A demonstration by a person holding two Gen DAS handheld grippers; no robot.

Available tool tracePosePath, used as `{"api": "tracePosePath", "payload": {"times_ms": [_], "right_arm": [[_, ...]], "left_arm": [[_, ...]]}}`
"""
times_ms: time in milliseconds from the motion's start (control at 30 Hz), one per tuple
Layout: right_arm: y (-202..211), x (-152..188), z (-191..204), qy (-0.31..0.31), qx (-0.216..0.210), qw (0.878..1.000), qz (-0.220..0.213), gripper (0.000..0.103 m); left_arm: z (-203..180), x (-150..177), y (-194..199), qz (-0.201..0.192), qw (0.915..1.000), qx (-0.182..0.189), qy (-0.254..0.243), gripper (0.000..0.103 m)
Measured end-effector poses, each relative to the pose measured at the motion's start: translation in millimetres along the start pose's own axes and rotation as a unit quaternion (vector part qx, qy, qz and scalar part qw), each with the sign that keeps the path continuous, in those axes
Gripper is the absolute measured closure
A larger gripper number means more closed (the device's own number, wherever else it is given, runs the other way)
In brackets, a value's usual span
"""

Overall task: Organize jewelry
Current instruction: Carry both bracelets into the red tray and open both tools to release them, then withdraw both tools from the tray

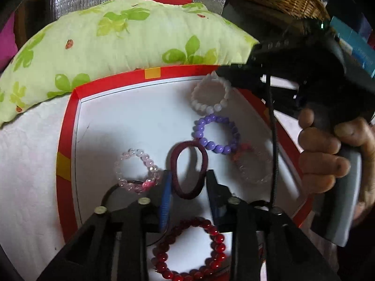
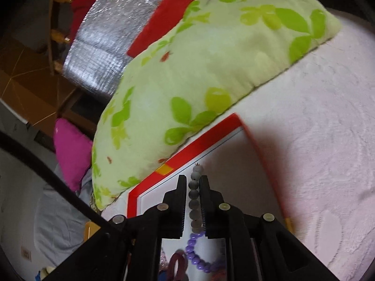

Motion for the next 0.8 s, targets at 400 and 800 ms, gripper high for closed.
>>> {"api": "tracePosePath", "payload": {"times_ms": [400,800], "right_arm": [[59.7,21.6,8.5,0.08,0.055,0.995,-0.025,0.052],[188.0,129.5,28.4,0.212,0.11,0.968,-0.073,0.045]], "left_arm": [[1.8,23.4,53.5,-0.041,0.997,-0.066,0.005,0.041],[1.2,68.8,174.9,-0.105,0.9724,-0.206,0.032,0.032]]}}
Point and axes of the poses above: each gripper's, at about its wrist camera, not at the fingertips, and y roughly against the way its jaws point, z to its left, x to its underside, the point moved 2 cm from there along -y, roughly the way its jaws point, and after that the axes turned 2 degrees about -y, right-handed, at the moved point
